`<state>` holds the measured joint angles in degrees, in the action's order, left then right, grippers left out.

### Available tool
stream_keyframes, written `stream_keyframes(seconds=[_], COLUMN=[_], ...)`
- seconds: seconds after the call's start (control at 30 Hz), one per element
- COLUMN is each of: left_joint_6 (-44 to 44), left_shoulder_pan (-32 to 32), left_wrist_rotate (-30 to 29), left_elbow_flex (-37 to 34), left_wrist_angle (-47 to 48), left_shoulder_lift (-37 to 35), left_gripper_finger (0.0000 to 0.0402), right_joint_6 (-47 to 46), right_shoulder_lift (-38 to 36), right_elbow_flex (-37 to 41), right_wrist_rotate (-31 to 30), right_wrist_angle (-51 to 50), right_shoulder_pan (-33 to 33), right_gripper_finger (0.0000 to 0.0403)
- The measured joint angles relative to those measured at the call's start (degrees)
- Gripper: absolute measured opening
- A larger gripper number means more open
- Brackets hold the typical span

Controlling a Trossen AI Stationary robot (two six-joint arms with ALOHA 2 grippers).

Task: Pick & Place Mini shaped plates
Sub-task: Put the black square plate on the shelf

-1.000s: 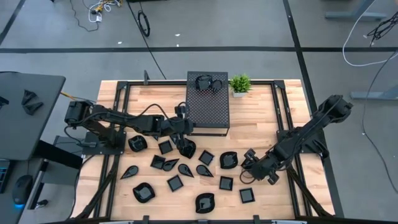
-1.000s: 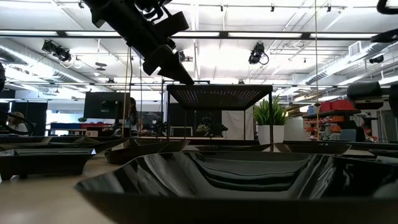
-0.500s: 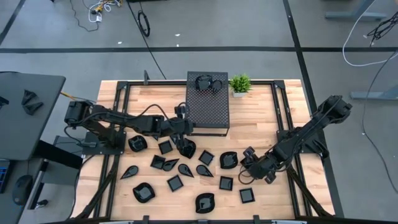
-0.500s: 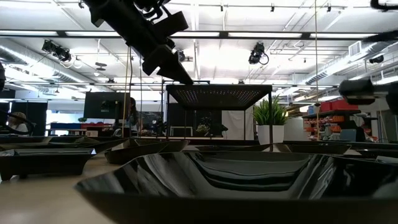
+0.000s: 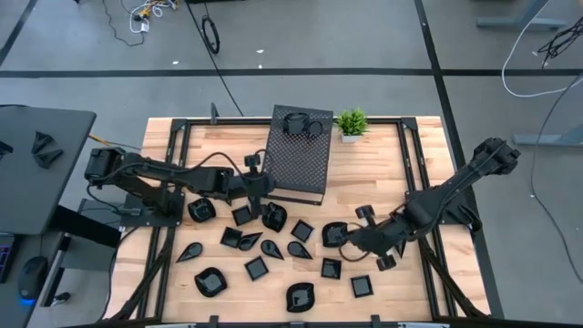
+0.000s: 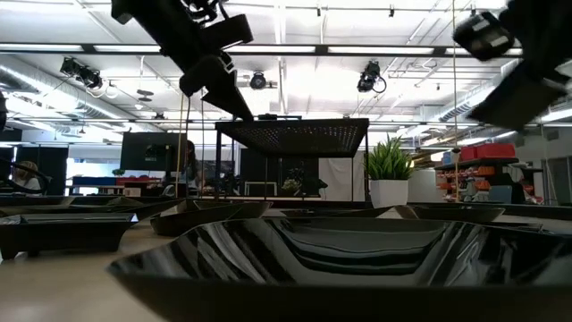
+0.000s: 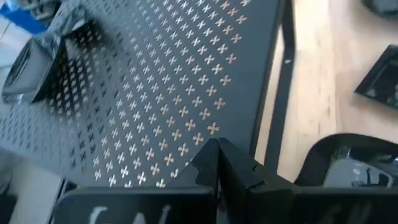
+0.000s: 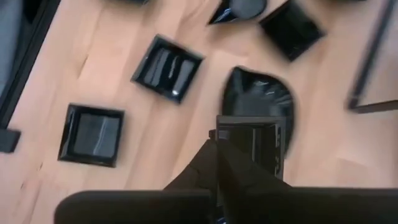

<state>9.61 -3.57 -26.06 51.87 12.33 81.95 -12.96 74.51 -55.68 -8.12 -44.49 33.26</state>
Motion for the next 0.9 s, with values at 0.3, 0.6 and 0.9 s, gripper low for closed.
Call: stream_keyframes(seconds=[0.3,0.6,0.9], left_joint_6=[2.6,-11.5,-22.5], left_shoulder_pan=[0.6,-0.9,3.2], left_wrist_rotate=[10.9,1.7,6.3], left_elbow_flex=[0.1,4.1,3.9], left_wrist_angle=[-13.1,15.2,30.0], left_shoulder_lift=[0.5,-9.4,-8.6], left_gripper_finger=[0.0006,0.0003,0.0003], right_joint_6=[3.3,3.4,6.2], right_shoulder_lift=[0.1,0.1,0.1], right_elbow_flex=[-5.4,-5.4,-5.4], right_wrist_rotate=[-2.0,-5.3,-7.5], right_wrist_angle=[-0.2,0.3,1.2], right_shoulder_pan=[-2.7,-3.1,-3.1], right_gripper_finger=[0.0005,0.0005,0.0005])
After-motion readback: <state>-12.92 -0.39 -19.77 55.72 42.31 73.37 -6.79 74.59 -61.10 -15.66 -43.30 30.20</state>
